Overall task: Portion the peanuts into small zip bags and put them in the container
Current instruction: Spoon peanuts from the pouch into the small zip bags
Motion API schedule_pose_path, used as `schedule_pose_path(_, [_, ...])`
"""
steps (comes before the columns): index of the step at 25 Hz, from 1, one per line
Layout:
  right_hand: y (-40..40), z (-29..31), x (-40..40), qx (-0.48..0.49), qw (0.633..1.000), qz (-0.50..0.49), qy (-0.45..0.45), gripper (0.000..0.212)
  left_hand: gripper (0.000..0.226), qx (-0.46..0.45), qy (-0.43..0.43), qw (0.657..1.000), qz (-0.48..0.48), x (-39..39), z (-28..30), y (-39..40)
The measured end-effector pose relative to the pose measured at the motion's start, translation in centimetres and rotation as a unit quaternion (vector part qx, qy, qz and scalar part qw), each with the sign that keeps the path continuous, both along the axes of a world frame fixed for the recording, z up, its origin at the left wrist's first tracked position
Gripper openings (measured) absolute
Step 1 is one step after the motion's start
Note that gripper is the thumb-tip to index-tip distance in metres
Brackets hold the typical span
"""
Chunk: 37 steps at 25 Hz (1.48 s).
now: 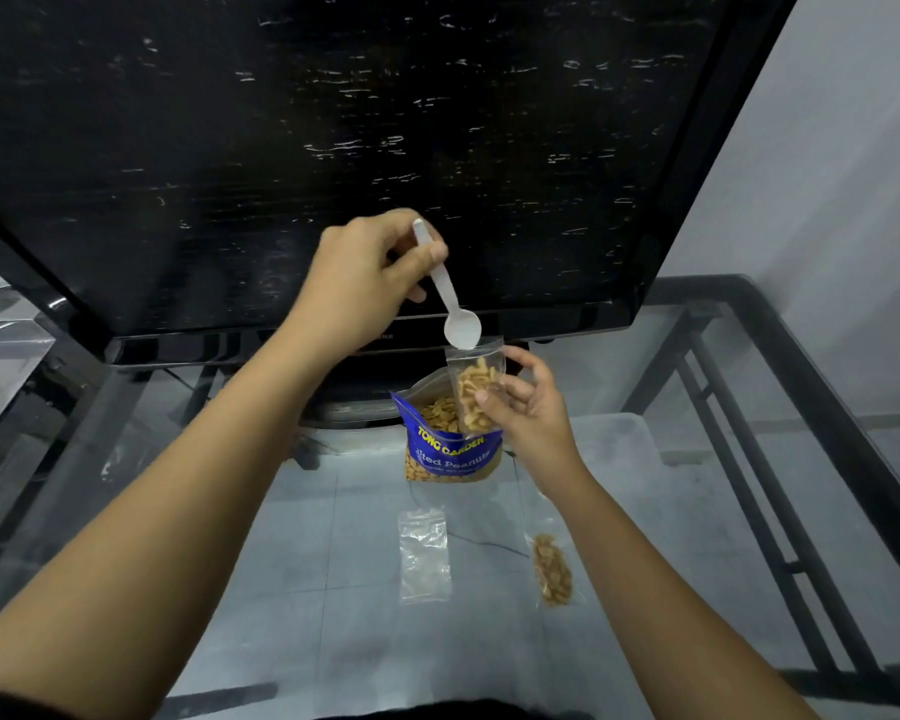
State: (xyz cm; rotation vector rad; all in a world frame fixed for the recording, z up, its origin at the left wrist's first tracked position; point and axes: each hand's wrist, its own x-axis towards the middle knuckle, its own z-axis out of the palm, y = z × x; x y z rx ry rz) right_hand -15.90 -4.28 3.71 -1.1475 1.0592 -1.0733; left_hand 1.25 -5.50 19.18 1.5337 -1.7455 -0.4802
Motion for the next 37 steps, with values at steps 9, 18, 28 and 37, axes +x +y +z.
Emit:
schedule_pose_path(9, [5.7, -2.8, -3.5, -0.018, 0.992, 0.001, 0.124, 0.029, 0.011, 0.190, 0.146, 0.959, 0.153, 1.3, -13.5, 0.1])
schedule_pose_path(18, [9.7, -11.1, -5.6, 0.078, 0.945, 0.056, 0.313, 0.033, 0.033, 0.245, -0.007, 0.956, 0.161, 1.6, -24.5, 7.9])
schedule_pose_path(28, [10.1, -13.1, -5.5, -0.057, 0.826, 0.074, 0.556, 0.037, 0.035, 0.238, -0.314, 0.918, 0.037, 0.4, -28.0, 10.1])
schedule_pose_path(37, [10.5, -11.8, -5.0, -0.104, 0.851, 0.077, 0.510, 0.031, 0.010, 0.270, -0.221, 0.937, -0.013, 0.8, -24.5, 10.0])
